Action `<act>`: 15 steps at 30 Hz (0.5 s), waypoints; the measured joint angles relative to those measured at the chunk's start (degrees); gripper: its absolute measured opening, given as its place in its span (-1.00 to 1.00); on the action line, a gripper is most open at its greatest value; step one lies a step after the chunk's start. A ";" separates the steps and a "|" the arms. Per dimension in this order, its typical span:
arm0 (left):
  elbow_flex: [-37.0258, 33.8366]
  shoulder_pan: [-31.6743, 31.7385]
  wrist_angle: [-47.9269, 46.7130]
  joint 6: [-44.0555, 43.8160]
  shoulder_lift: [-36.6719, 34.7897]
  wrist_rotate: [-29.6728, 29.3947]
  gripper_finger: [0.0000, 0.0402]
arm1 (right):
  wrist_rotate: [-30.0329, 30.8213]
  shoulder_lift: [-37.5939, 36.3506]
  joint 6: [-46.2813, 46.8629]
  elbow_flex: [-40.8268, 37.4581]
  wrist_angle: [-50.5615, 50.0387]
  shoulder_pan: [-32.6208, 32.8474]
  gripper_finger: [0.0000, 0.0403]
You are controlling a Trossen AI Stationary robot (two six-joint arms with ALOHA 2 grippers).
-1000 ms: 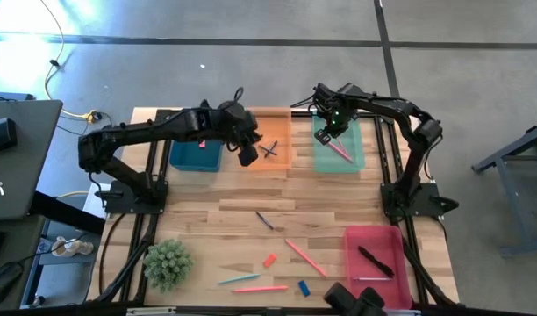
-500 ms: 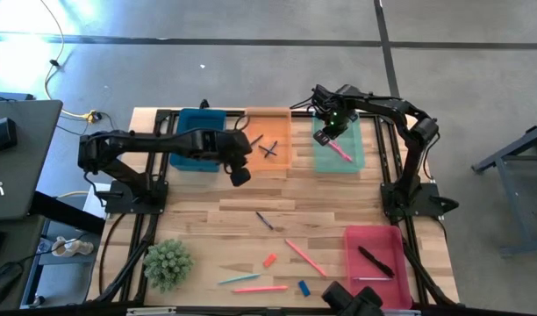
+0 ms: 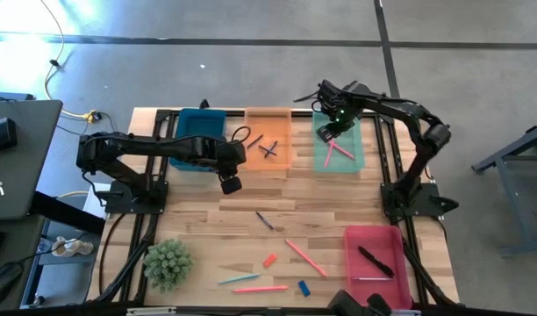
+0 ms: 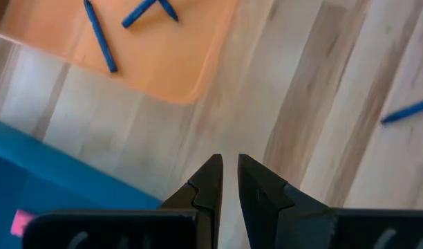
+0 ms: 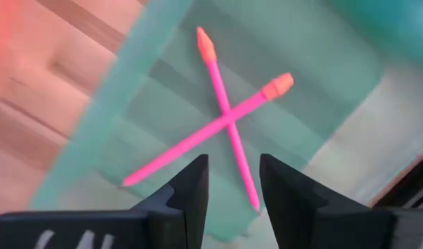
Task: Sort crayons/erasers/pens/pencils in bins
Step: Put the blue crayon into the orange bin
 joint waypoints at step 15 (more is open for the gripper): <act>0.05 0.15 8.37 12.29 -2.19 8.94 -0.83 | 1.09 -12.10 13.23 0.07 1.67 10.14 -0.39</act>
